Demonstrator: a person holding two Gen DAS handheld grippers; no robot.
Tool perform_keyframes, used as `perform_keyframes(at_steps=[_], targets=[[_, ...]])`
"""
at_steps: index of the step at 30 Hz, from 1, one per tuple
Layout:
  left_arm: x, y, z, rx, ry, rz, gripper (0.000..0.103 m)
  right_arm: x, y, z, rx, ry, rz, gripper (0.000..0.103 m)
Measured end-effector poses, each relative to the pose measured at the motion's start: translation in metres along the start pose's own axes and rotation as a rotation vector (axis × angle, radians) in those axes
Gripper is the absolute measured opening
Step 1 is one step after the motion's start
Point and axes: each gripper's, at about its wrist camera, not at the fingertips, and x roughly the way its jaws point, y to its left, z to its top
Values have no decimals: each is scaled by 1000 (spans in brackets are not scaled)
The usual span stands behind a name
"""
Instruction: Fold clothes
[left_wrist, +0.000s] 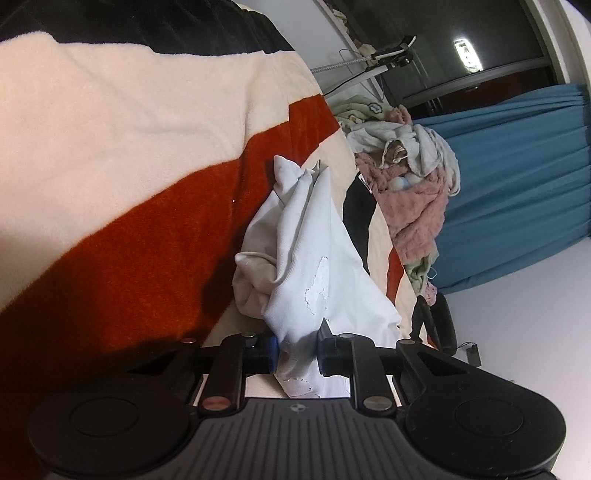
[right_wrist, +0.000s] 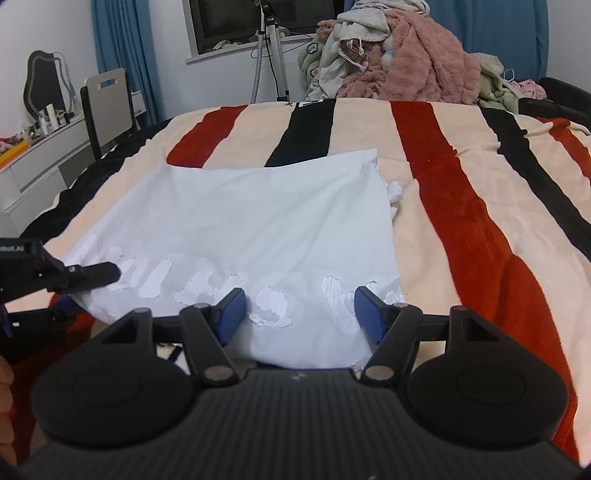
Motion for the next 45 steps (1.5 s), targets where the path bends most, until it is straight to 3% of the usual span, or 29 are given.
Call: perform_keyframes(at_steps=[7,11,13,15,17,23,29,32,36,38,45], targets=[[2,2,1,-3,2,3,20,-1,1,0,2,1,-2,67],[2,3,0,-7,1,2,20,-12,-3,5,89,3,-8,68],[3,3,0,-7,0,2,20,-20,-17,6,268,29,135,71],[4,4,0,-7,-1,1,20,-23,-33,3,475,58,328,88],[4,5,0,-13,-2,0,20,-24,-43,-5,644,77,449,94],[5,6,0,-23,-9,-4,20,9,-48,-33,876,268,579,94],[4,6,-1,-34,-23,-20,19,27,-60,-43,1035,243,600,95],[3,8,-1,-41,-30,-37,19,24,-75,-49,1116,162,530,83],[6,11,-2,-38,-40,-47,19,25,-92,-54,1119,87,378,42],[6,11,-3,-37,-37,-49,19,30,-93,-58,1116,85,362,31],[-5,5,-7,-7,-37,-54,18,4,-84,-55,1012,3,344,16]])
